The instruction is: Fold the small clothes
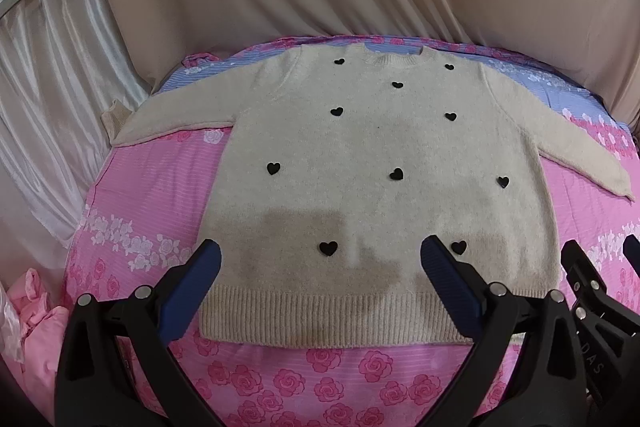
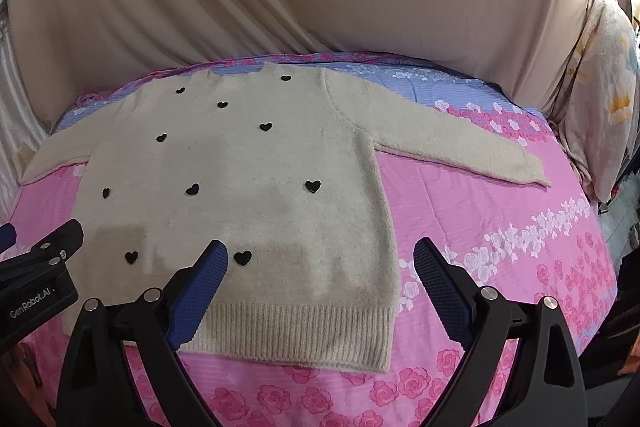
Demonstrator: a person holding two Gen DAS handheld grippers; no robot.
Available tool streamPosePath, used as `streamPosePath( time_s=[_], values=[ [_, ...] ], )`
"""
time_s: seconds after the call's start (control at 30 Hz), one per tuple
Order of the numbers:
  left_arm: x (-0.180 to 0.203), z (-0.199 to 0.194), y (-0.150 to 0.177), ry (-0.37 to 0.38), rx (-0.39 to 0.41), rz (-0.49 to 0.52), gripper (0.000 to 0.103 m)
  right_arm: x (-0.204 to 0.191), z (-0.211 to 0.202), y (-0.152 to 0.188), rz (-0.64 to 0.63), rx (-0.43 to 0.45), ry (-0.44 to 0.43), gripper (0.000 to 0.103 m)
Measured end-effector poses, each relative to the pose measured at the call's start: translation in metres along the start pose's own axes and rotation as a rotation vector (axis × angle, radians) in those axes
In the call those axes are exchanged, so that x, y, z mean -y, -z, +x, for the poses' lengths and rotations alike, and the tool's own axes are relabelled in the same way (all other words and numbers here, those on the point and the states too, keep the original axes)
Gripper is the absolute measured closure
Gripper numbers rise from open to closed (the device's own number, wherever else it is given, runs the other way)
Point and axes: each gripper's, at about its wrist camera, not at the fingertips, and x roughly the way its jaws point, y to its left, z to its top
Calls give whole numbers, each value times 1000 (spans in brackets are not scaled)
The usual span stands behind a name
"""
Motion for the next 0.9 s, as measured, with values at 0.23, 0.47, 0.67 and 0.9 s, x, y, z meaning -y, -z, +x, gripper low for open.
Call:
streamPosePath(
  time_s=[0.23,0.47,0.67,0.9],
  values=[
    [7,7,-6,-9,-26,11,5,-3,10,-5,-16,-22,-13,11],
    [5,13,-10,-14,-36,6,5,-6,16,-8,-18,-35,-22,11],
    [3,21,-11,29,-74,-23,5,34,50,-11,63,-100,-42,11],
    [3,20,-16,-16,-76,-59,5,260,154,-26,482,-192,120,11]
  ],
)
